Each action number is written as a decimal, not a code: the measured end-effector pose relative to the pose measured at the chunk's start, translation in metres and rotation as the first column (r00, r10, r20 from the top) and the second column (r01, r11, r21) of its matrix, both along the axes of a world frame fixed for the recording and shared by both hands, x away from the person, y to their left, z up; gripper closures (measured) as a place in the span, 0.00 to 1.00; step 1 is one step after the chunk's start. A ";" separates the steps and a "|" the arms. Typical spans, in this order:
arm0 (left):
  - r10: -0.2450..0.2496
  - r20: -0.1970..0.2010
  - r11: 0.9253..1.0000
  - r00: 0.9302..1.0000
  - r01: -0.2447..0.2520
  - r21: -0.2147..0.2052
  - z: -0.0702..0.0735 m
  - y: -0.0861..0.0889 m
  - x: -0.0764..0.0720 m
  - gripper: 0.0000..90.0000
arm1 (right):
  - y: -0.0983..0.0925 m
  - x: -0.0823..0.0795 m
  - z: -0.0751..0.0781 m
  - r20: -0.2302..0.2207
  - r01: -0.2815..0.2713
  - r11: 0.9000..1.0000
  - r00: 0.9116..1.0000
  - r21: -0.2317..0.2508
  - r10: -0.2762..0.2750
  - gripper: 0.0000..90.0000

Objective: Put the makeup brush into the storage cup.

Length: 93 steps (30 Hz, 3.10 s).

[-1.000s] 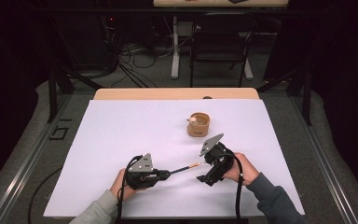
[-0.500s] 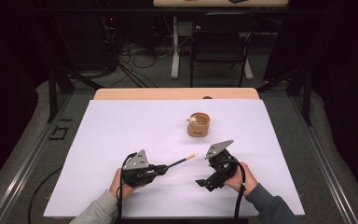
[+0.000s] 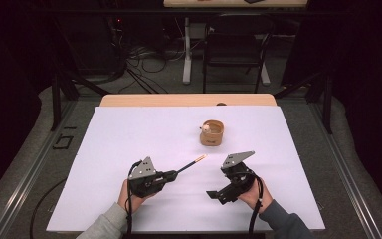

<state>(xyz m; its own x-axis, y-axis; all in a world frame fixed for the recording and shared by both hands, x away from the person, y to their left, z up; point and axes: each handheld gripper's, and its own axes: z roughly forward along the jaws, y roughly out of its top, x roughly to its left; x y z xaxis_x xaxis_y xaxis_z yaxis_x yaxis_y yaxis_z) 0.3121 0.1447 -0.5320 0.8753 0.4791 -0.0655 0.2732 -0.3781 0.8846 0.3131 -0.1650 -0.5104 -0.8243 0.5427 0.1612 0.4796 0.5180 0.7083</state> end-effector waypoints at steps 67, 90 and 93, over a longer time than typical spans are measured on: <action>0.091 0.013 0.995 0.996 -0.091 0.038 -0.010 -0.041 -0.008 0.94 | 0.026 0.035 -0.002 -0.071 0.258 0.908 0.966 0.330 -0.249 0.63; 0.067 -0.017 0.995 0.998 -0.066 0.071 -0.012 -0.046 -0.005 0.54 | 0.033 0.017 0.019 0.081 0.146 0.927 0.980 0.346 -0.184 0.93; 0.070 -0.024 0.995 0.997 -0.068 0.075 -0.012 -0.045 -0.004 0.41 | 0.031 0.017 0.020 0.089 0.148 0.929 0.978 0.339 -0.189 0.93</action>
